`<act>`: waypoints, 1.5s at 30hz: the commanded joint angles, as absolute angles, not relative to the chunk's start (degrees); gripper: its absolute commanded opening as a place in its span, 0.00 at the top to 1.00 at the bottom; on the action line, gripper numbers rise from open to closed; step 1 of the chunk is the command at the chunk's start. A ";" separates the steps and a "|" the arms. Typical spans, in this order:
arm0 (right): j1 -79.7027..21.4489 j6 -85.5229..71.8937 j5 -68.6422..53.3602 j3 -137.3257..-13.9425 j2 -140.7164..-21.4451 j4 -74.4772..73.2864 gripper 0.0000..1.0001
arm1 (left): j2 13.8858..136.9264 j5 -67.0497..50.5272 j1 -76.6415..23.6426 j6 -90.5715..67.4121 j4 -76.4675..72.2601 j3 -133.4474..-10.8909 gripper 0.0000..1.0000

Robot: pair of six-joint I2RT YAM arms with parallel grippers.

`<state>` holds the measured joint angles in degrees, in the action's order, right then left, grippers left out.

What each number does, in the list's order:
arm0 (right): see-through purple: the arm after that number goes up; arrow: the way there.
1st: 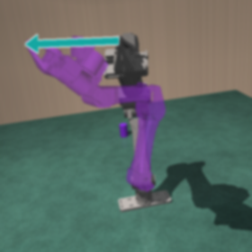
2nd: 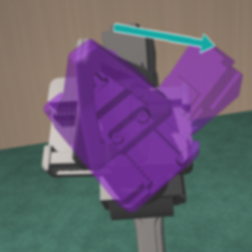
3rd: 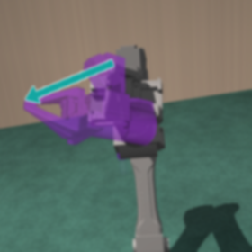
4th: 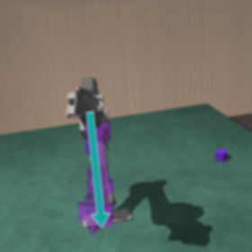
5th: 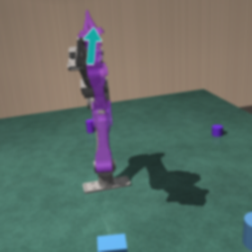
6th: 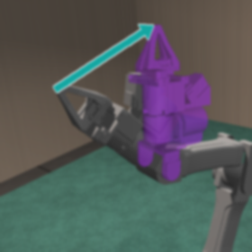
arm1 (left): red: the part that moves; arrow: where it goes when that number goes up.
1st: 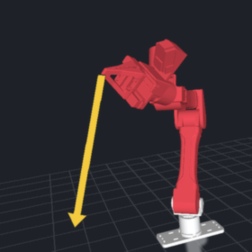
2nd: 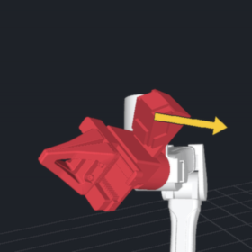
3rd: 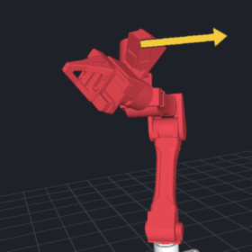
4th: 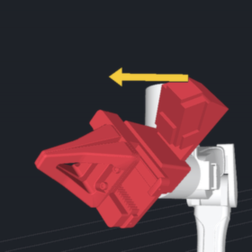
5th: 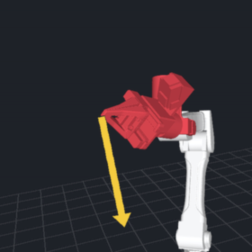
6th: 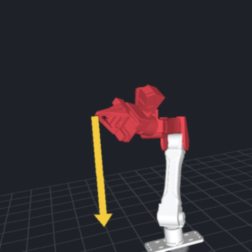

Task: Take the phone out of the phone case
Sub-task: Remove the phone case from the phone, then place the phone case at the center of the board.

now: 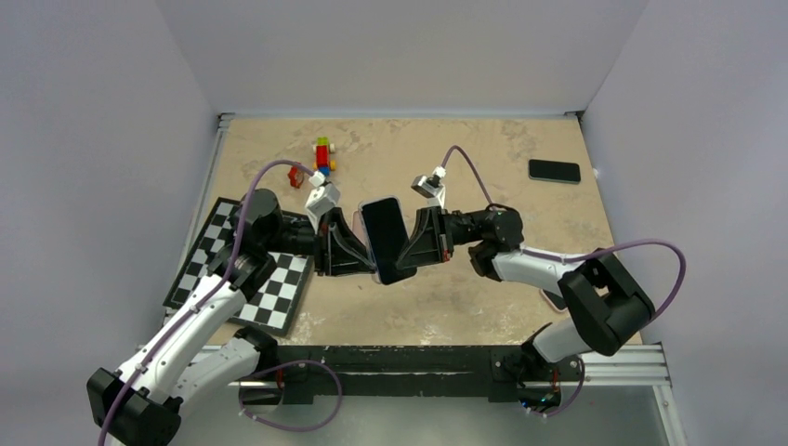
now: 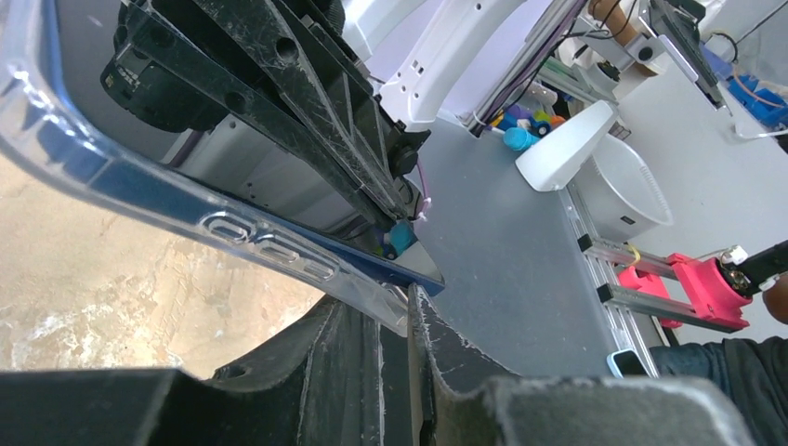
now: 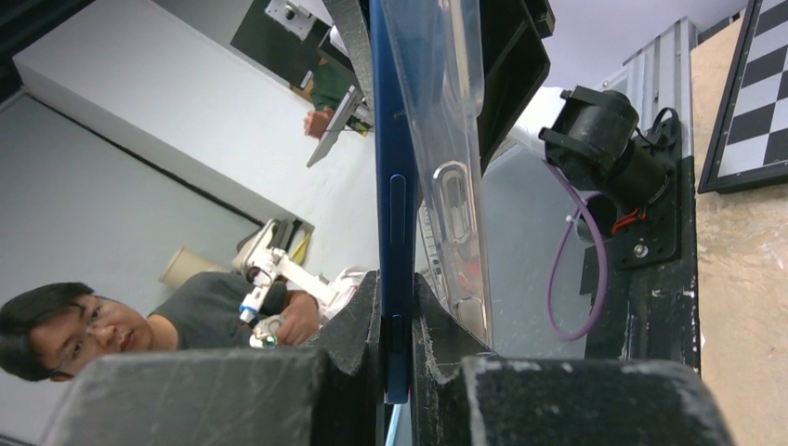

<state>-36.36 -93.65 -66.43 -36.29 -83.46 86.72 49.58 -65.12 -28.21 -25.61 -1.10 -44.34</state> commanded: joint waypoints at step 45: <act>-28.82 -39.99 -39.72 -42.14 -56.16 16.32 1.00 | 79.23 -14.83 -25.77 -23.49 31.71 -56.71 1.00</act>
<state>-29.36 -42.92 -41.47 -41.56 -58.28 16.56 78.00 -16.38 -26.74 -23.83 33.93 -53.23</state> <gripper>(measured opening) 0.085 0.059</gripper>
